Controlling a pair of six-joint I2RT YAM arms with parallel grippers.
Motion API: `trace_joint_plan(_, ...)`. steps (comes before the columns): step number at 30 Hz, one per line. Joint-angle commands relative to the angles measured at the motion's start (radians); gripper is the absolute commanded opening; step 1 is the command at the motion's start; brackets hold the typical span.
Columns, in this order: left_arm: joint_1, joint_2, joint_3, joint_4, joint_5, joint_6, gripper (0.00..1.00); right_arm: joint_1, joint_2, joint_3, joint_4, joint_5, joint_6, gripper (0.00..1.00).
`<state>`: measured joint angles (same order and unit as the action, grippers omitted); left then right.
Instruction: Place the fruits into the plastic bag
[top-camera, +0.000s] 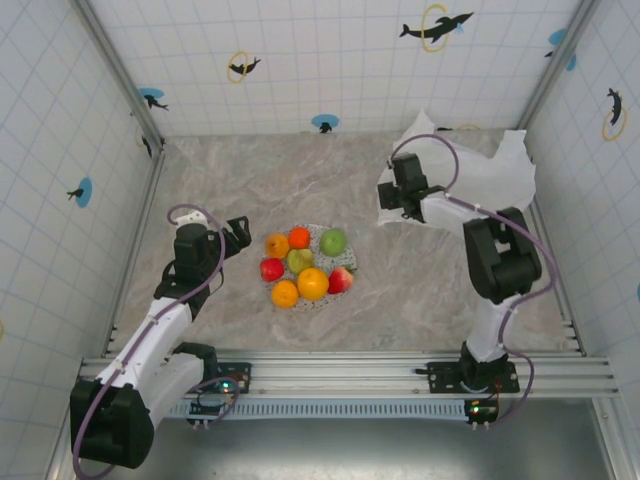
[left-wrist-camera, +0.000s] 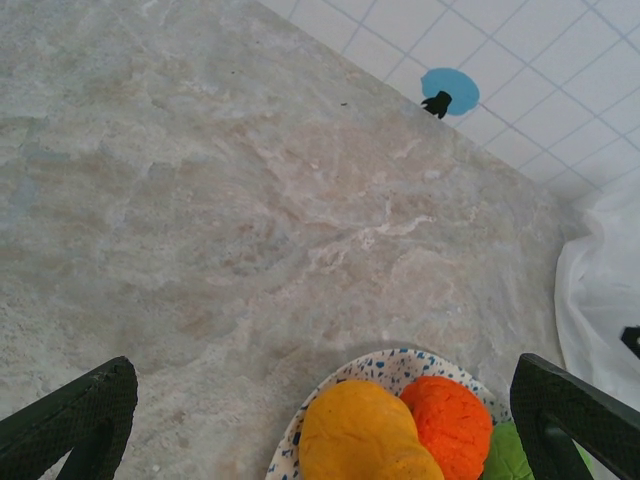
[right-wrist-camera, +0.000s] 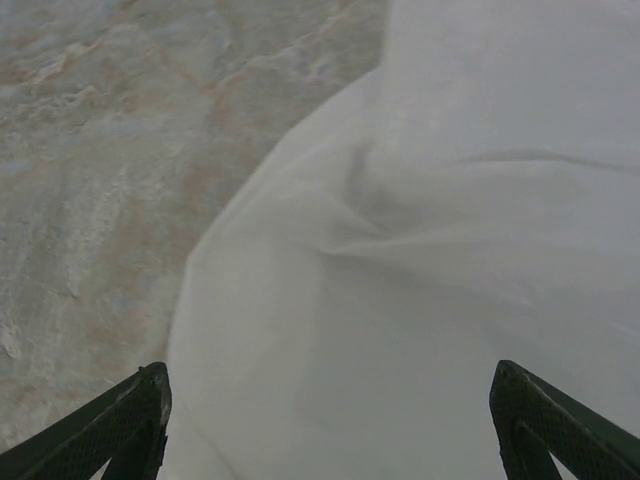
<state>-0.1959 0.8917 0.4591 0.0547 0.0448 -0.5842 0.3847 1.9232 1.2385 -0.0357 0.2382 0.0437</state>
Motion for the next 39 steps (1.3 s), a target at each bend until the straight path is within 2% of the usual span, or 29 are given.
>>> trace_joint_plan(1, -0.008, -0.011, 0.024, -0.027, 0.007, -0.003, 0.98, -0.002, 0.094, 0.111, -0.043, -0.08, -0.008, 0.78)
trace_joint_plan(6, -0.011, -0.008, 0.023, -0.038, 0.011, 0.0, 0.98, -0.009, 0.214, 0.264, -0.26, -0.18, -0.035, 0.58)
trace_joint_plan(9, -0.011, -0.005, 0.018, -0.038, 0.008, 0.0, 0.98, -0.027, 0.198, 0.26, -0.377, -0.272, -0.035, 0.51)
trace_joint_plan(12, -0.012, 0.0, 0.017, -0.039, 0.017, 0.001, 0.98, -0.048, 0.083, 0.125, -0.438, -0.337, -0.006, 0.49)
trace_joint_plan(16, -0.014, -0.001, 0.018, -0.039, 0.025, 0.005, 0.98, -0.09, -0.178, -0.19, -0.384, -0.391, 0.057, 0.47)
trace_joint_plan(20, -0.017, 0.011, 0.021, -0.029, 0.04, 0.01, 0.98, -0.174, -0.444, -0.42, -0.376, -0.383, 0.101, 0.47)
trace_joint_plan(24, -0.02, 0.03, 0.03, -0.006, 0.055, 0.007, 0.98, -0.268, -0.64, -0.493, -0.302, -0.452, 0.164, 0.65)
trace_joint_plan(26, -0.02, 0.038, 0.035, 0.005, 0.062, 0.003, 0.98, -0.306, -0.68, -0.499, -0.219, -0.447, 0.229, 0.73)
trace_joint_plan(28, -0.022, 0.042, 0.038, 0.009, 0.065, 0.0, 0.98, -0.338, -0.671, -0.478, -0.139, -0.387, 0.308, 0.75)
trace_joint_plan(33, -0.028, 0.038, 0.039, 0.006, 0.069, -0.011, 0.98, -0.366, -0.489, -0.299, -0.073, -0.149, 0.495, 0.81)
trace_joint_plan(35, -0.03, 0.032, 0.041, 0.001, 0.069, -0.013, 0.98, -0.37, -0.412, -0.235, -0.057, -0.094, 0.549, 0.82)
trace_joint_plan(39, -0.032, 0.018, 0.039, -0.007, 0.061, -0.015, 0.98, -0.369, -0.25, -0.089, -0.06, -0.062, 0.615, 0.83)
